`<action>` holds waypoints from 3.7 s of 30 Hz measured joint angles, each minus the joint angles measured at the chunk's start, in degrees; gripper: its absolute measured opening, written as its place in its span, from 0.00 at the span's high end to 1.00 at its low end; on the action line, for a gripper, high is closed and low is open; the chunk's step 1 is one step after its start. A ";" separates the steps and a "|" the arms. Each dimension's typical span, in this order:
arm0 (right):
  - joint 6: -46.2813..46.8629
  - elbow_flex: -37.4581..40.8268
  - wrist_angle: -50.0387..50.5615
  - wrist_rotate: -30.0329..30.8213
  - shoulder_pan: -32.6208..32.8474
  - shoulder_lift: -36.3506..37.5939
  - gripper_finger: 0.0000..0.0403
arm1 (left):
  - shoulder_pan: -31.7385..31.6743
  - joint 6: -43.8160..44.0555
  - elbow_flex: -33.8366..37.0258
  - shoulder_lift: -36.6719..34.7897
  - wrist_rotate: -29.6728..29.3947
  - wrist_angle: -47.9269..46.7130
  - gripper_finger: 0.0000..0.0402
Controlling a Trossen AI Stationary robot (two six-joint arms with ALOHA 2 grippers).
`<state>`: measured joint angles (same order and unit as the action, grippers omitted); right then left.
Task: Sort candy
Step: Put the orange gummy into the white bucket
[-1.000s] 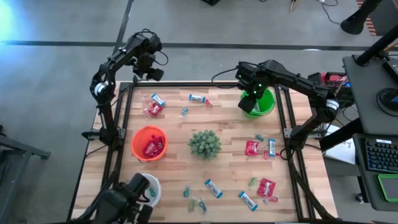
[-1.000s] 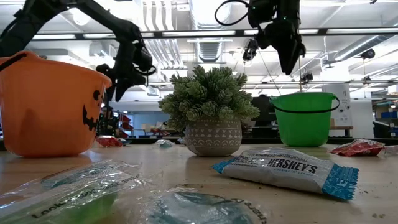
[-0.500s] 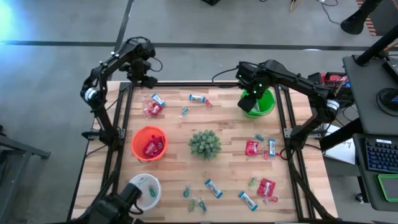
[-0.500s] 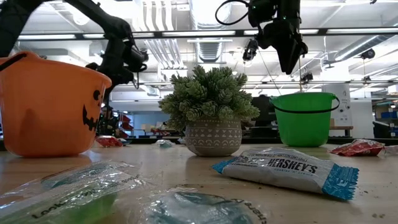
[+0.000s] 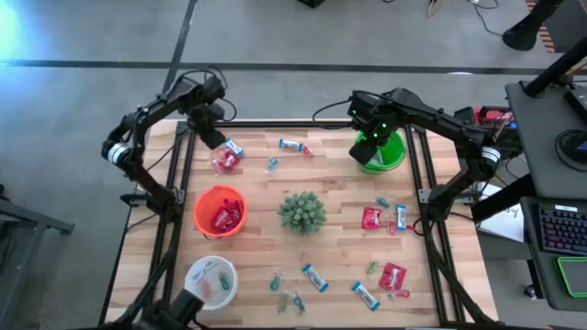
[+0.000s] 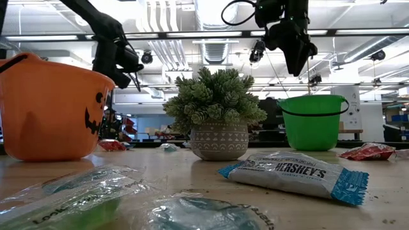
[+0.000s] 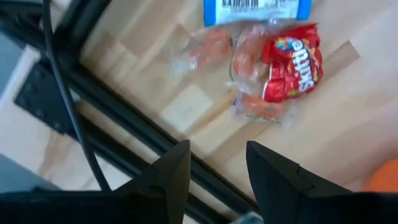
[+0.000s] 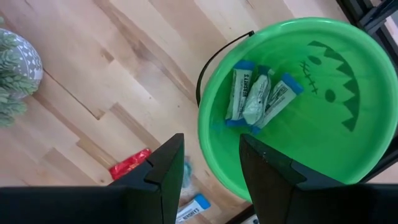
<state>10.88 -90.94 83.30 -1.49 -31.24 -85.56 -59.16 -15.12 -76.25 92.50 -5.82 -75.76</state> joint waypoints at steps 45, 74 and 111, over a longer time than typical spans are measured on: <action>2.05 0.00 0.23 -0.18 0.00 0.00 0.64 | 1.22 11.20 11.06 5.51 8.08 13.97 0.65; 2.66 0.00 0.35 -0.22 1.38 0.00 0.64 | 1.14 12.74 11.04 10.35 8.93 18.53 0.65; 2.55 0.00 0.35 -0.40 2.91 0.09 0.64 | 1.14 11.35 14.14 7.41 8.34 19.40 1.00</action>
<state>13.43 -90.94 83.66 -1.89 -28.34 -85.47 -58.02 -3.77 -62.11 99.90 2.52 -56.36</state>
